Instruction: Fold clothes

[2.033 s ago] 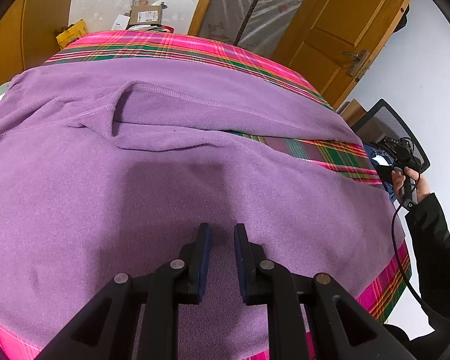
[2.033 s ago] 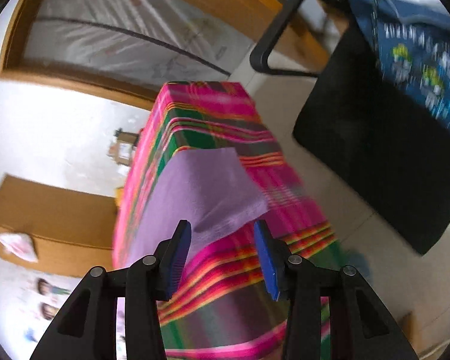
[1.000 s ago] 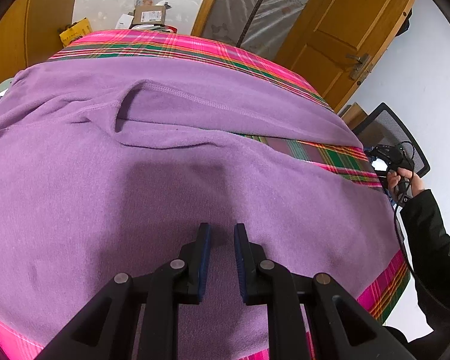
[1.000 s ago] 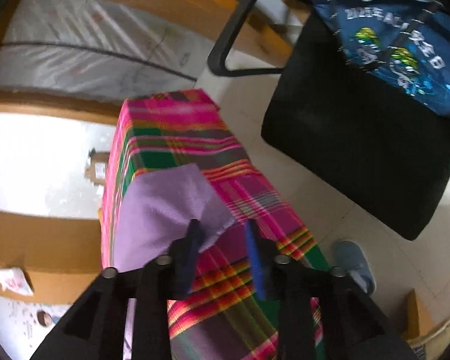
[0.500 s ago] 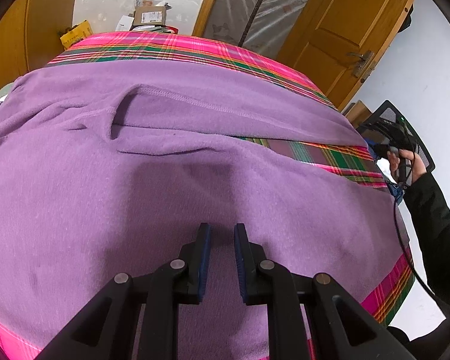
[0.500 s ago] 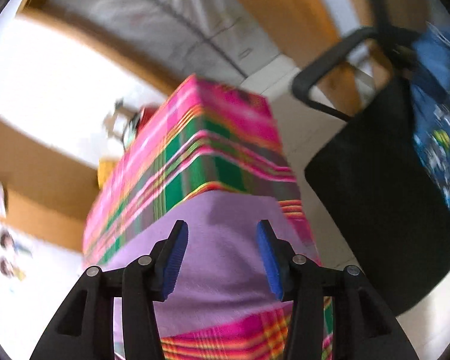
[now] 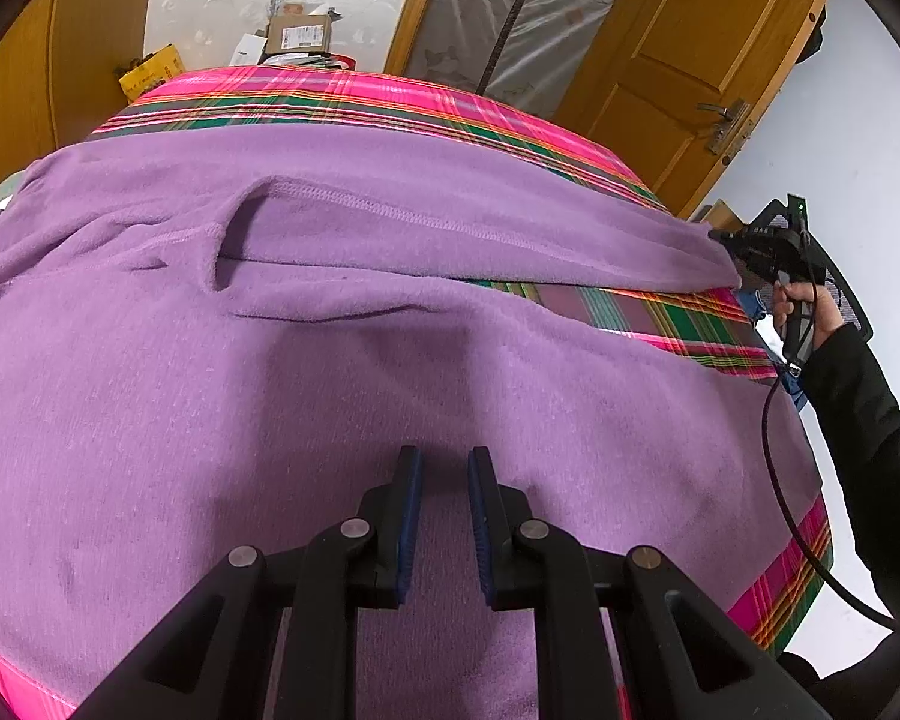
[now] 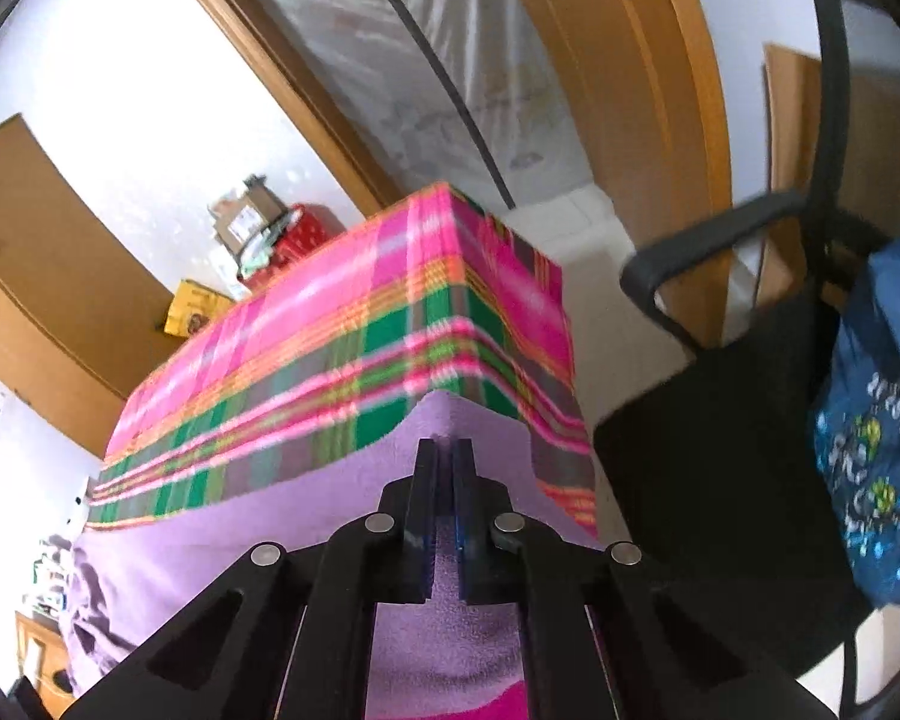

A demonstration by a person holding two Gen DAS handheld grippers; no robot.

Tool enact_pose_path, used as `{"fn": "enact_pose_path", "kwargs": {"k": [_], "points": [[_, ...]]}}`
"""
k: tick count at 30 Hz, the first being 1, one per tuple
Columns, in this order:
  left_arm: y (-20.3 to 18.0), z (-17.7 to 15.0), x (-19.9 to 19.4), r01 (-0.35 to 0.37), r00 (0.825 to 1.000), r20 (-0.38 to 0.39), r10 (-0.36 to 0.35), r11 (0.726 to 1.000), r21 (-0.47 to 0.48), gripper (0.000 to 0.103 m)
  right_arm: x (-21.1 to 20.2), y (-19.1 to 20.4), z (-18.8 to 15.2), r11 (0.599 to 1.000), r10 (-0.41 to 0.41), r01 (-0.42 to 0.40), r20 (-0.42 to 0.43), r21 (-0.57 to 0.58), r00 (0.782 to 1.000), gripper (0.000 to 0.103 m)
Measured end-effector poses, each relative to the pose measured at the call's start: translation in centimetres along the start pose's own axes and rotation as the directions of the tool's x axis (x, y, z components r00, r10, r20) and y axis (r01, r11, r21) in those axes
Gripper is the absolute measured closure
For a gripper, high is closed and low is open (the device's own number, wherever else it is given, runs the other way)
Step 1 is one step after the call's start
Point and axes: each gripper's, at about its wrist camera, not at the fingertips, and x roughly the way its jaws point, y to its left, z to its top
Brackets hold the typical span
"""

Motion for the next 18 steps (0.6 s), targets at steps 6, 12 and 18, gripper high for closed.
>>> {"fn": "enact_pose_path", "kwargs": {"k": [6, 12, 18], "points": [[0.0, -0.1, -0.1, 0.006, 1.000, 0.003, -0.006, 1.000, -0.002, 0.087, 1.0, -0.1, 1.1, 0.995, -0.093, 0.093, 0.001, 0.033, 0.996, 0.095], [0.0, -0.1, 0.0, 0.017, 1.000, 0.007, -0.017, 1.000, 0.000, 0.087, -0.4, -4.2, -1.4, 0.971, -0.070, 0.082, -0.059, 0.225, 0.996, 0.073], [0.2, -0.2, -0.2, 0.019, 1.000, 0.016, -0.019, 1.000, -0.002, 0.087, -1.8, -5.9, -5.0, 0.943, -0.019, 0.054, -0.108, 0.327, 0.994, 0.070]]}}
